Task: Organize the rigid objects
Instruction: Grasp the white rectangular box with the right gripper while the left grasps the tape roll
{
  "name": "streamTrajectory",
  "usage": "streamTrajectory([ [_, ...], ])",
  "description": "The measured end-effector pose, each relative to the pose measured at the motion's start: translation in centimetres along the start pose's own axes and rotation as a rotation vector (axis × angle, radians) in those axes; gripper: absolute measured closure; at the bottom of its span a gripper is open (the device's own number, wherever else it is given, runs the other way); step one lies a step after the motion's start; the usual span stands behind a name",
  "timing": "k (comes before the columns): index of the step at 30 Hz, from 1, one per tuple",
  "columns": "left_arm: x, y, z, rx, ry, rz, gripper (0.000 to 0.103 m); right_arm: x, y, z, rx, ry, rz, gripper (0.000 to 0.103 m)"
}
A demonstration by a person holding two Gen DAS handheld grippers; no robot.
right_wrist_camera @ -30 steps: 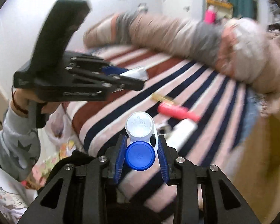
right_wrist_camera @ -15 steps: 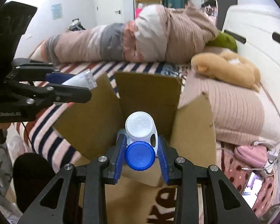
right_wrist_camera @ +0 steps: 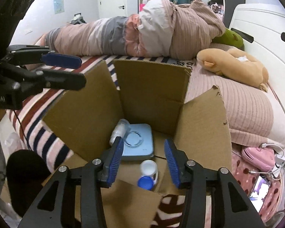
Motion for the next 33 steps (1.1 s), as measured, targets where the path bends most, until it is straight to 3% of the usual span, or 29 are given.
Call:
streamTrajectory([
  [5,1.4,4.0,3.6,-0.051,0.052,-0.063,0.049,-1.7,1.7,3.5,-0.057,0.023,-0.062,0.062],
  [10,4.8,7.2,9.5,-0.155,0.136,-0.095,0.040,-4.1,2.4,10.0,-0.173,0.085,-0.122,0.061],
  [14,8.8,7.2,14.1,-0.192,0.199,-0.076,0.039,-5.2,0.0,15.7,-0.280,0.149,-0.074,0.058],
  [17,12.2,5.8,16.9,-0.199,0.230,-0.037,0.038,-5.3,-3.4,19.0,-0.307,0.152,0.001,0.058],
  [20,15.2,3.6,18.5,-0.152,0.261,-0.009,0.039,-4.7,-7.4,20.6,-0.294,0.140,0.085,0.054],
  [23,17.6,0.9,19.3,-0.106,0.283,0.026,0.039,-3.7,-11.7,21.1,-0.191,0.161,0.148,0.051],
  [28,19.6,-2.8,19.2,-0.030,0.295,0.055,0.039,-2.5,-17.2,18.8,-0.166,0.075,0.266,0.051],
  [33,20.3,-6.0,17.5,0.031,0.244,0.082,0.039,-2.5,-19.9,17.6,-0.165,0.041,0.270,0.047],
])
Point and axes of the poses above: each gripper's, at about its wrist camera, not at the fingertips, and y roughly against the way its jaws point, z to its left, x to its underside, the point moved 3 cm from there along -y, roughly the way its jaws point
